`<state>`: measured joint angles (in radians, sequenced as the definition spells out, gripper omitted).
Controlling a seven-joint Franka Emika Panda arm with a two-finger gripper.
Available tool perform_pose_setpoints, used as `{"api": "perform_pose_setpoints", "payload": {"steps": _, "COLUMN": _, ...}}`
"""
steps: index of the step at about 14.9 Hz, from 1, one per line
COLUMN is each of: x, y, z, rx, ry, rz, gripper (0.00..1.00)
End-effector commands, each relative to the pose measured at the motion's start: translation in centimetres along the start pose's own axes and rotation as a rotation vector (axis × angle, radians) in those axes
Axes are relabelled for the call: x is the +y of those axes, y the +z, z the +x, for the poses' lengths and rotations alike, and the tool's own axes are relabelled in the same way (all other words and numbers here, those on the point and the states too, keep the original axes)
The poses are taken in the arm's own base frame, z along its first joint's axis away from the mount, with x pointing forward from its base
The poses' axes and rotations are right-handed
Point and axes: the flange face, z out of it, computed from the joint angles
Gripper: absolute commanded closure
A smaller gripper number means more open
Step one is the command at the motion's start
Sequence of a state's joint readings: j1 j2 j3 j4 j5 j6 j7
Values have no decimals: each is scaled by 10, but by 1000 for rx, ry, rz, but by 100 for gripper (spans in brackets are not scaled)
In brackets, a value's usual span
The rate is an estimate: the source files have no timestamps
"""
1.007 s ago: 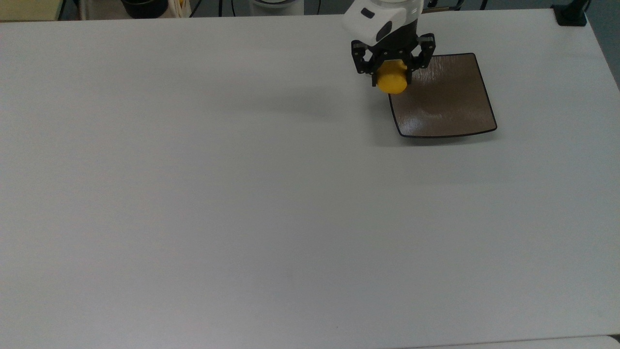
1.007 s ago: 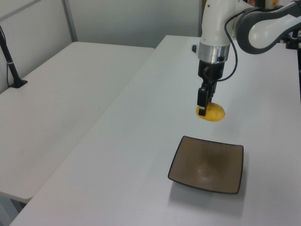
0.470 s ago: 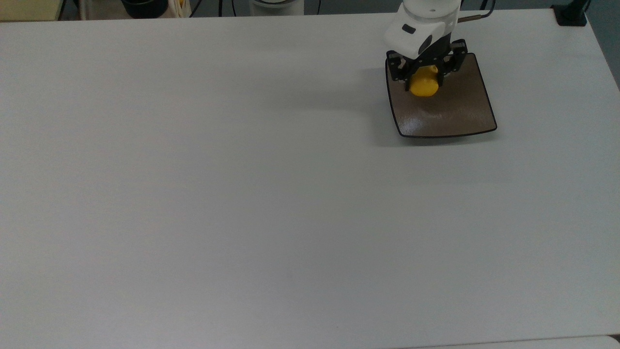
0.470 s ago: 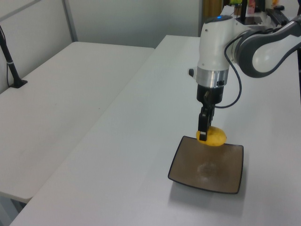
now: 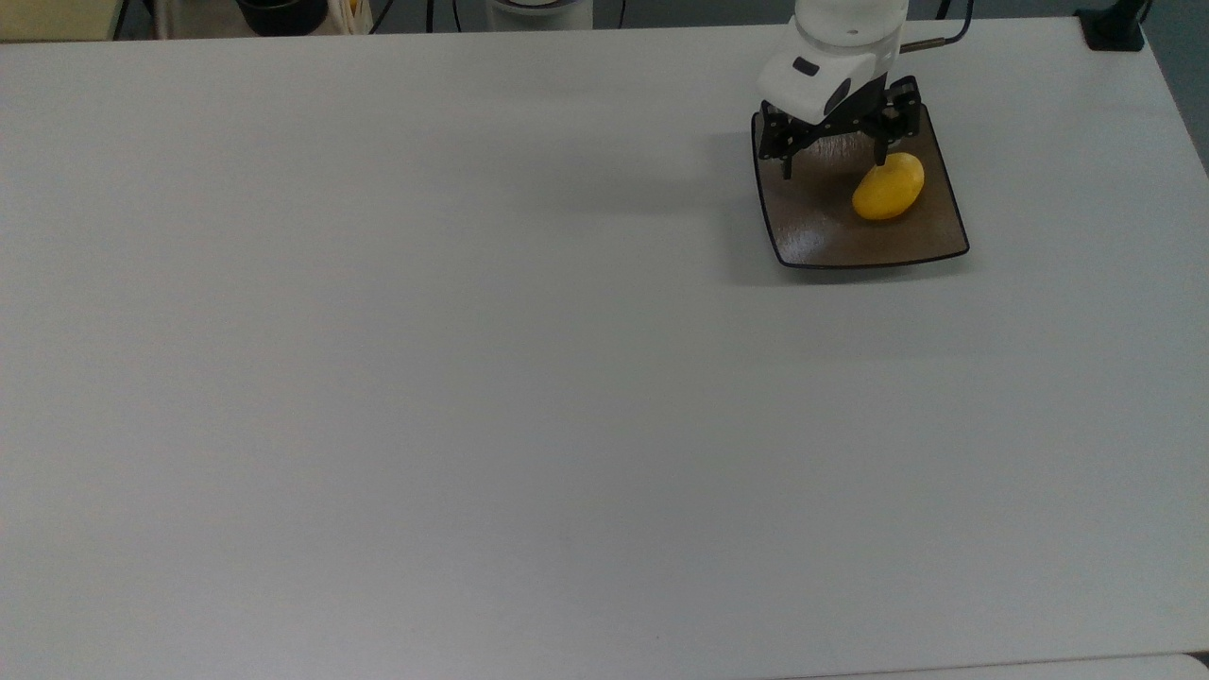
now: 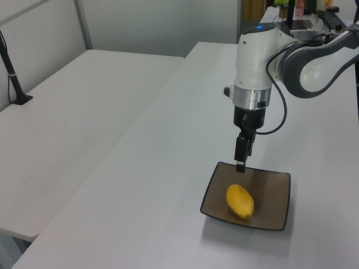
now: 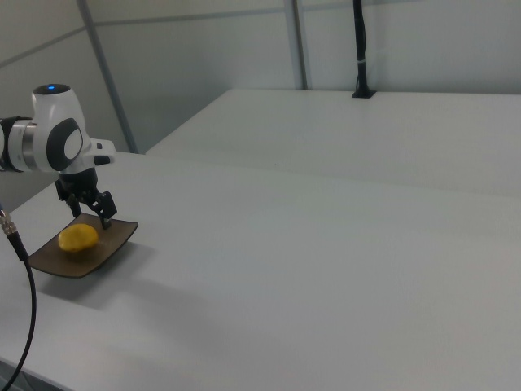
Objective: Put potatoes on a ceramic plate
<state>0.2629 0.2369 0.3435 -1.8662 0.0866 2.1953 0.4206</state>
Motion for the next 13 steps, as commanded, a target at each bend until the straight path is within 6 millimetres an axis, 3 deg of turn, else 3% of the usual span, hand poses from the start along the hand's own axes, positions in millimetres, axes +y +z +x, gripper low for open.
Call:
{"api": "perform_pose_setpoints", "payload": {"steps": 1, "x": 1, "y": -15, "z": 2, "rx": 23, "ry": 22, "rz": -6, "gripper": 0}}
{"api": "perform_pose_setpoints", "payload": {"steps": 5, "x": 26, "y": -65, "z": -4, "rx": -47, "ry": 11, "rz": -112, "gripper": 0}}
{"api": "perform_pose_setpoints", "payload": {"steps": 9, "x": 75, "y": -94, "z": -8, "rx": -109, "ry": 11, "rz": -312, "gripper": 0}}
{"api": "perform_pose_setpoints", "payload": {"steps": 13, "x": 132, "y": -131, "z": -10, "rx": -156, "ry": 51, "rz": -358, "gripper": 0}}
